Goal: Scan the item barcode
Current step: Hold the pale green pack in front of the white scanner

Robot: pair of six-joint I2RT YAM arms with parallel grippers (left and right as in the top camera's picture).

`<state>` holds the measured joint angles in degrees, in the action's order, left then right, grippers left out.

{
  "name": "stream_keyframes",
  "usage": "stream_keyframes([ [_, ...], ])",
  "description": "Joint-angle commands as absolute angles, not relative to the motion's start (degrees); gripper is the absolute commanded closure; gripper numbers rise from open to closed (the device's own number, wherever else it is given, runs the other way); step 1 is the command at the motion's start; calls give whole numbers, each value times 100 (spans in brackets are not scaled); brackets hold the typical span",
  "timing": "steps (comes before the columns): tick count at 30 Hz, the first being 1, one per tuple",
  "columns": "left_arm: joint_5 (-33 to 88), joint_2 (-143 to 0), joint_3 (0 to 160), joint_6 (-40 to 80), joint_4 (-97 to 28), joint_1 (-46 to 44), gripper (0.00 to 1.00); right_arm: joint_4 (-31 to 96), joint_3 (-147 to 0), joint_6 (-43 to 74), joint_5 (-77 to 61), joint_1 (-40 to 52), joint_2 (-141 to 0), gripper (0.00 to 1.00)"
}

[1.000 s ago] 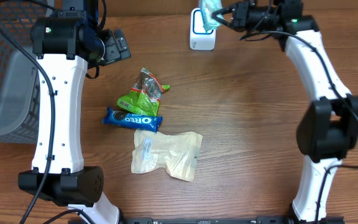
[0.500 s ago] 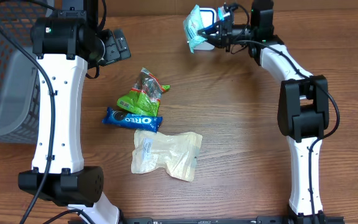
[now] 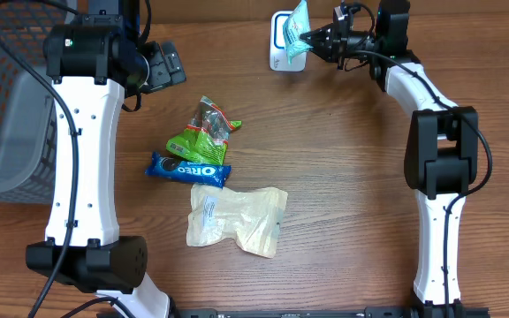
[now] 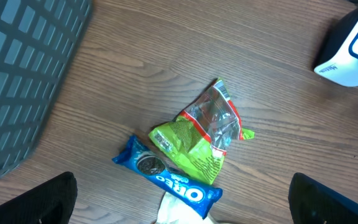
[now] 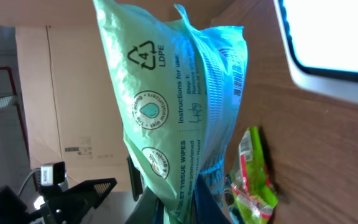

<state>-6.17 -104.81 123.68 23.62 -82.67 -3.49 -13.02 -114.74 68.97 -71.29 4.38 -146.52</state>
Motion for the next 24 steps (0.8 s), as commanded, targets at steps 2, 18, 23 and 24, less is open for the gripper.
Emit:
stream_keyframes([
  [2, -593, -10543, 12385, 2272, -8243, -340, 0, -1682, -11539, 6901, -7063, 445, -14870, 96],
  [18, -593, -10543, 12385, 2272, -8243, -340, 0, -2456, -11539, 6838, -6993, 567, -14956, 96],
  [23, -593, -10543, 12385, 2272, -8243, -340, 1, -2722, -11539, 6840, -6963, 676, -14956, 96],
  [24, -593, -10543, 12385, 2272, -8243, -340, 0, -2714, -11539, 6840, -6912, 707, -14953, 96],
])
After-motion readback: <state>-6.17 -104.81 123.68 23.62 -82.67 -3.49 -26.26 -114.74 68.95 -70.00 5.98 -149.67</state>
